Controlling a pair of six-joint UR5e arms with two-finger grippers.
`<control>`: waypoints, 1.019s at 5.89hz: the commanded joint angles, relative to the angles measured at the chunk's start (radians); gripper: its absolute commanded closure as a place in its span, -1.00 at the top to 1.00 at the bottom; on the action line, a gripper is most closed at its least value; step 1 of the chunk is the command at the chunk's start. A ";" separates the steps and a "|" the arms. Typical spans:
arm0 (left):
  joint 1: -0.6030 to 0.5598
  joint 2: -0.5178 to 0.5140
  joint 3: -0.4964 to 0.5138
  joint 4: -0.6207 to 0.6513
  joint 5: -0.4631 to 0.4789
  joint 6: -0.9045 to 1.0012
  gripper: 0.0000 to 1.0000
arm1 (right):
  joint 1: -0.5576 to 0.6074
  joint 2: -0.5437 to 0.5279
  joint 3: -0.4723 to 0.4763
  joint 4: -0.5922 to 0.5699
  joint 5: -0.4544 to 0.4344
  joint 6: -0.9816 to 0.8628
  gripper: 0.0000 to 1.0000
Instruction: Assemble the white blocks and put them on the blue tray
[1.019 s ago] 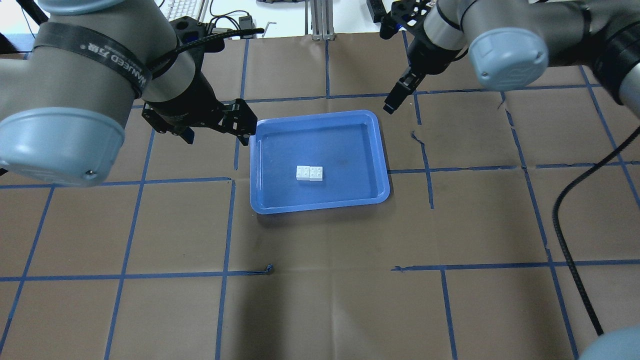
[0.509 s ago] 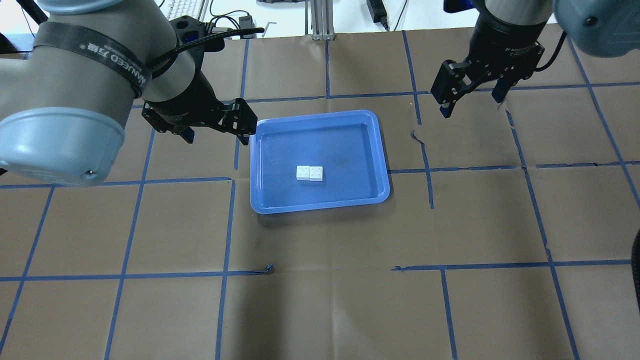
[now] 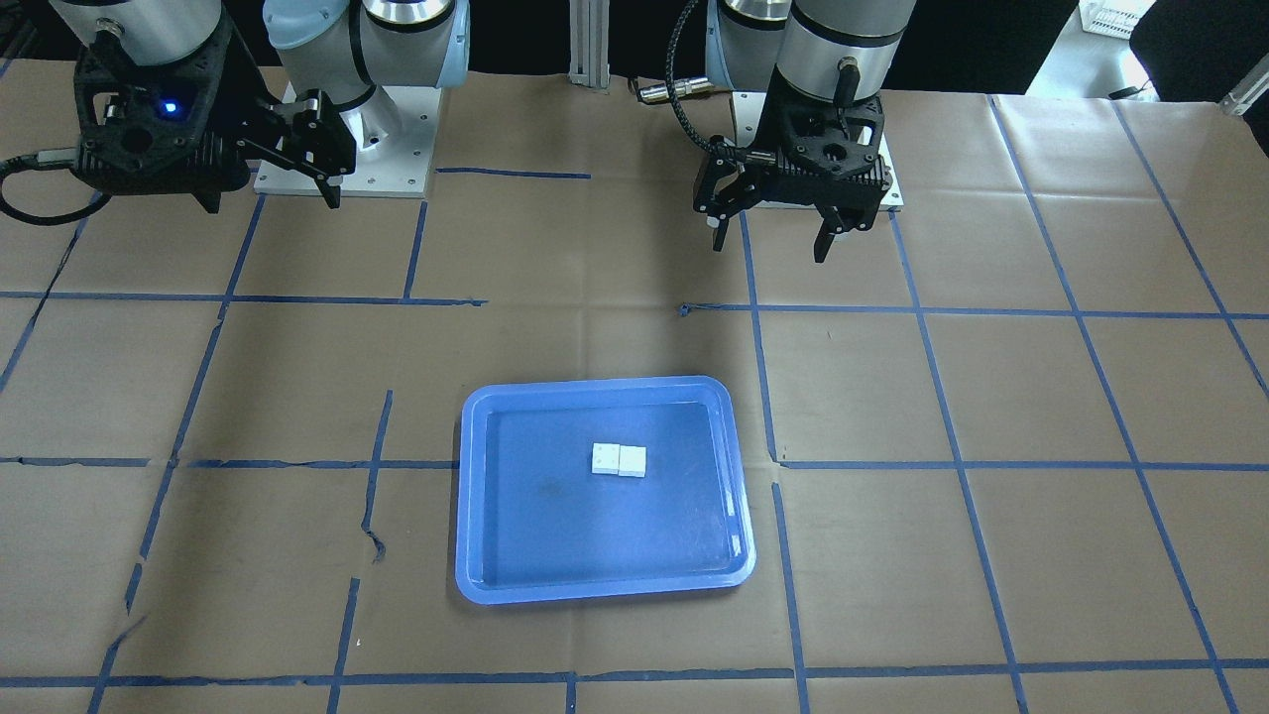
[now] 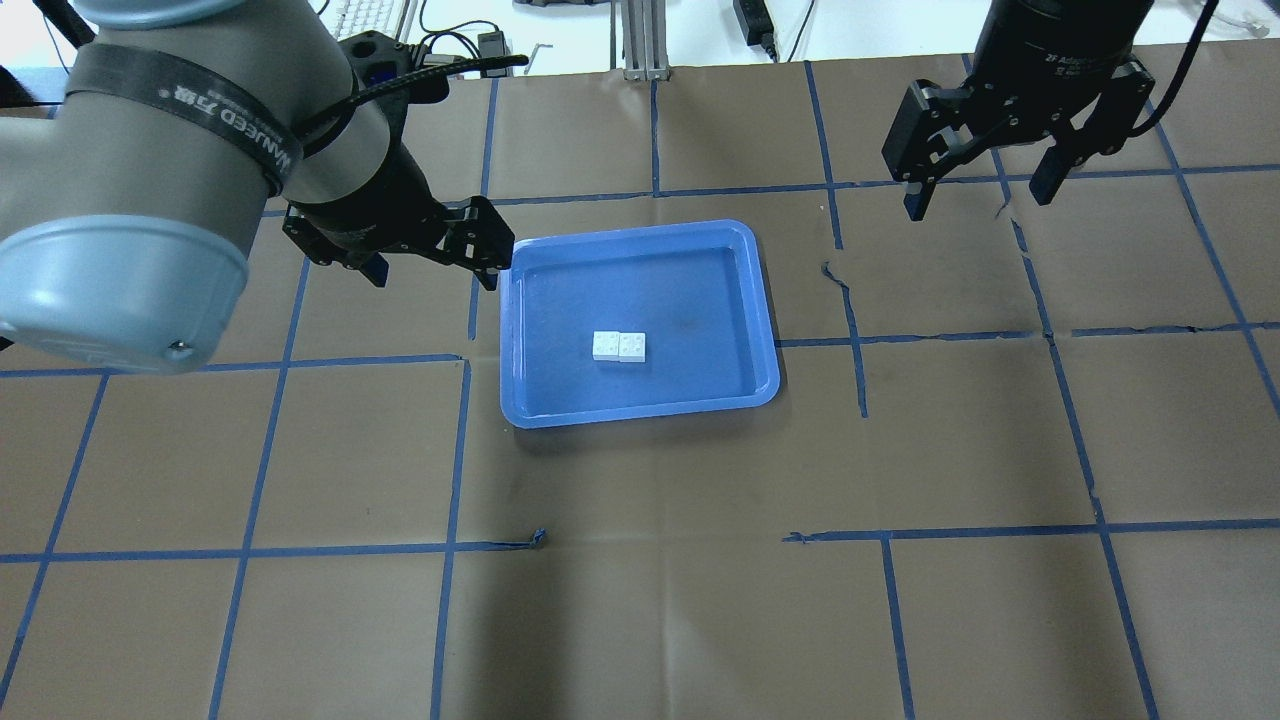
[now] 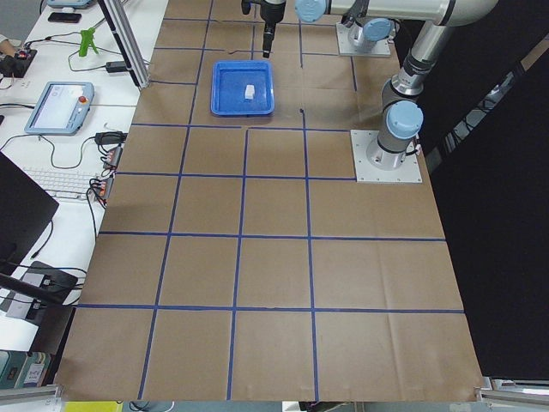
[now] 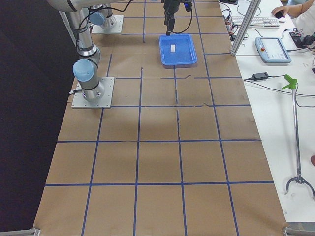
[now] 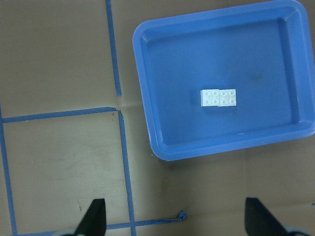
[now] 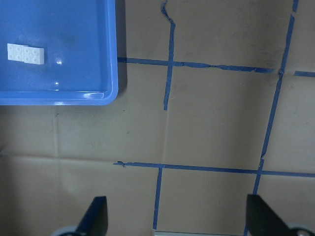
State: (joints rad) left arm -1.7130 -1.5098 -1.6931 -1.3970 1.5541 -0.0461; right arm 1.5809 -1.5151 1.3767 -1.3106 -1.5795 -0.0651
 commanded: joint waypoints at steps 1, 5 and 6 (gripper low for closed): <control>0.001 0.008 -0.005 -0.004 0.012 0.000 0.98 | -0.001 -0.005 0.080 -0.103 0.003 0.010 0.99; 0.000 0.008 -0.005 -0.003 0.014 0.000 0.98 | -0.002 -0.005 0.085 -0.128 -0.007 0.008 1.00; 0.001 0.008 -0.005 -0.002 0.014 0.000 0.98 | -0.004 -0.005 0.087 -0.127 -0.007 0.007 1.00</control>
